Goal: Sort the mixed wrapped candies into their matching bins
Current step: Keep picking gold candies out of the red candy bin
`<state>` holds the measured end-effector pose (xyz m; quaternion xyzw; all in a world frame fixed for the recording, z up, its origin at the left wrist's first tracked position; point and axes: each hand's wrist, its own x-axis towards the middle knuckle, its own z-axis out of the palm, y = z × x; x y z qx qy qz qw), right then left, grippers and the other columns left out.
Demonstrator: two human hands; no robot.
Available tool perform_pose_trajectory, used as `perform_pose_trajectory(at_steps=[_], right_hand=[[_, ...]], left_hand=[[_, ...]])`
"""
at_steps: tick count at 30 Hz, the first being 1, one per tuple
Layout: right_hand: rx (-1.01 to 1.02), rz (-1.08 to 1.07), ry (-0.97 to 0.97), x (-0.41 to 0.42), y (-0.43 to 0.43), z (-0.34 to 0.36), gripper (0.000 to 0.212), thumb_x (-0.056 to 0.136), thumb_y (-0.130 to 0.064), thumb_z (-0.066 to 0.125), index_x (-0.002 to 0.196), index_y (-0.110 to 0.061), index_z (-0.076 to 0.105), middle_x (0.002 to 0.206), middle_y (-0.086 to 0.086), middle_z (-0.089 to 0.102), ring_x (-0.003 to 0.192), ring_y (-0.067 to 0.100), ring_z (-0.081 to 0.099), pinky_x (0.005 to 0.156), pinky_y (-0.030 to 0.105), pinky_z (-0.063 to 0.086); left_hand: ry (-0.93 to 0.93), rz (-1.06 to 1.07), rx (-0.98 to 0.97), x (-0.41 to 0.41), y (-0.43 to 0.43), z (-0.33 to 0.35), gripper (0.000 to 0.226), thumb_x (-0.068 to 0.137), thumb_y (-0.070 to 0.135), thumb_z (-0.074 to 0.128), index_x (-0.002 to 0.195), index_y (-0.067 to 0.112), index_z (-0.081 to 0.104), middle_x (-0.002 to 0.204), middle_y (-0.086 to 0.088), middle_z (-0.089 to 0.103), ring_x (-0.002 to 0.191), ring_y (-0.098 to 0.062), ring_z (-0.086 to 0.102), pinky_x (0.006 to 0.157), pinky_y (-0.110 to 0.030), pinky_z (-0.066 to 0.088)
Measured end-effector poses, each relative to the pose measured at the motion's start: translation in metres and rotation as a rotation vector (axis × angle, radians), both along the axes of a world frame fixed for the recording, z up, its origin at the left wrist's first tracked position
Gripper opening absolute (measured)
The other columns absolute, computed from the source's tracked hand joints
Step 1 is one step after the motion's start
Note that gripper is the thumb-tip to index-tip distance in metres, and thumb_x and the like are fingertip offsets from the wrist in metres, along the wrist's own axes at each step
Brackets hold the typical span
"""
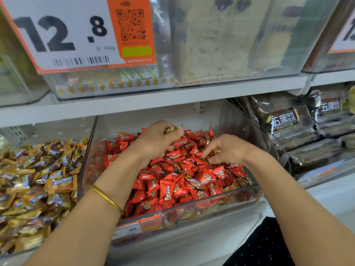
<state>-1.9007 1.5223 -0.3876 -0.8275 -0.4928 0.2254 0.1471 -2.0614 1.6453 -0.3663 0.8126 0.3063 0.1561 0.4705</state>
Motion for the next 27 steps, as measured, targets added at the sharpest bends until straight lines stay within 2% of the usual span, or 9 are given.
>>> perform_pose_trajectory(at_steps=[4, 8, 10, 12, 15, 17, 20, 23, 27], right_hand=[[-0.07, 0.085, -0.191, -0.002, 0.006, -0.007, 0.036, 0.084, -0.016, 0.068, 0.114, -0.035, 0.065, 0.138, -0.009, 0.05, 0.128, 0.014, 0.046, 0.103, 0.033, 0.04], [0.005, 0.06, -0.222, -0.002, 0.004, -0.012, 0.013, 0.081, -0.021, 0.071, 0.086, -0.03, 0.064, 0.113, -0.008, 0.059, 0.111, 0.015, 0.056, 0.09, 0.031, 0.047], [0.087, 0.014, -0.17, 0.003, -0.001, -0.009, 0.018, 0.079, -0.027, 0.074, 0.074, -0.028, 0.057, 0.099, -0.008, 0.057, 0.101, 0.014, 0.056, 0.086, 0.031, 0.047], [0.228, -0.042, -0.072, 0.007, -0.01, -0.002, 0.02, 0.08, -0.028, 0.073, 0.073, -0.024, 0.055, 0.089, -0.008, 0.056, 0.088, 0.004, 0.056, 0.075, 0.022, 0.043], [0.416, -0.122, 0.114, 0.003, -0.026, 0.011, 0.018, 0.086, -0.022, 0.067, 0.077, -0.012, 0.055, 0.062, -0.007, 0.047, 0.045, -0.004, 0.048, 0.047, 0.01, 0.034], [0.472, -0.167, 0.132, 0.001, -0.036, 0.014, 0.018, 0.088, -0.021, 0.064, 0.08, -0.011, 0.052, 0.059, -0.006, 0.043, 0.046, 0.001, 0.042, 0.047, 0.016, 0.03], [0.541, -0.214, 0.17, -0.002, -0.041, 0.016, 0.017, 0.086, -0.014, 0.065, 0.077, -0.013, 0.05, 0.058, -0.007, 0.042, 0.047, 0.007, 0.039, 0.048, 0.021, 0.03], [0.571, -0.231, 0.163, -0.003, -0.042, 0.017, 0.011, 0.081, -0.006, 0.063, 0.078, -0.014, 0.056, 0.061, -0.011, 0.046, 0.044, 0.0, 0.045, 0.049, 0.016, 0.03], [0.557, -0.248, 0.112, -0.004, -0.039, 0.015, 0.012, 0.083, -0.007, 0.059, 0.089, -0.016, 0.061, 0.07, -0.011, 0.053, 0.04, -0.005, 0.047, 0.041, 0.009, 0.034]], left_hand=[[-0.125, 0.045, -0.336, 0.006, -0.003, 0.003, 0.017, 0.094, 0.027, 0.053, 0.093, 0.011, 0.057, 0.089, -0.007, 0.057, 0.057, -0.007, 0.041, 0.036, -0.014, 0.026], [-0.268, 0.095, -0.441, 0.017, -0.01, 0.002, 0.006, 0.091, 0.016, 0.059, 0.089, 0.011, 0.056, 0.086, -0.01, 0.063, 0.05, -0.007, 0.04, 0.033, -0.014, 0.019], [-0.286, 0.107, -0.377, 0.022, -0.011, 0.003, 0.012, 0.089, 0.014, 0.06, 0.099, 0.019, 0.057, 0.079, -0.008, 0.063, 0.048, -0.008, 0.037, 0.035, -0.014, 0.02], [-0.198, 0.033, -0.263, 0.026, -0.01, 0.001, 0.028, 0.09, 0.014, 0.057, 0.114, 0.029, 0.058, 0.078, -0.003, 0.062, 0.049, -0.009, 0.036, 0.036, -0.015, 0.022], [0.007, -0.116, -0.038, 0.042, -0.007, 0.0, 0.023, 0.093, 0.015, 0.053, 0.108, 0.024, 0.067, 0.074, 0.004, 0.057, 0.052, -0.008, 0.037, 0.038, -0.019, 0.031], [0.086, -0.158, 0.12, 0.062, -0.005, -0.004, 0.018, 0.092, 0.015, 0.054, 0.104, 0.014, 0.068, 0.084, 0.006, 0.06, 0.065, -0.007, 0.048, 0.06, -0.024, 0.045], [0.218, -0.179, 0.293, 0.09, 0.004, -0.016, 0.019, 0.086, 0.023, 0.065, 0.103, 0.014, 0.066, 0.113, -0.001, 0.063, 0.102, -0.016, 0.057, 0.086, -0.023, 0.041], [0.364, -0.221, 0.408, 0.107, 0.009, -0.029, 0.027, 0.085, 0.025, 0.066, 0.112, 0.019, 0.065, 0.124, 0.0, 0.06, 0.112, -0.02, 0.055, 0.096, -0.03, 0.044], [0.489, -0.342, 0.487, 0.117, 0.004, -0.034, 0.042, 0.086, 0.018, 0.064, 0.128, 0.021, 0.057, 0.134, 0.0, 0.053, 0.12, -0.021, 0.05, 0.097, -0.028, 0.041]])
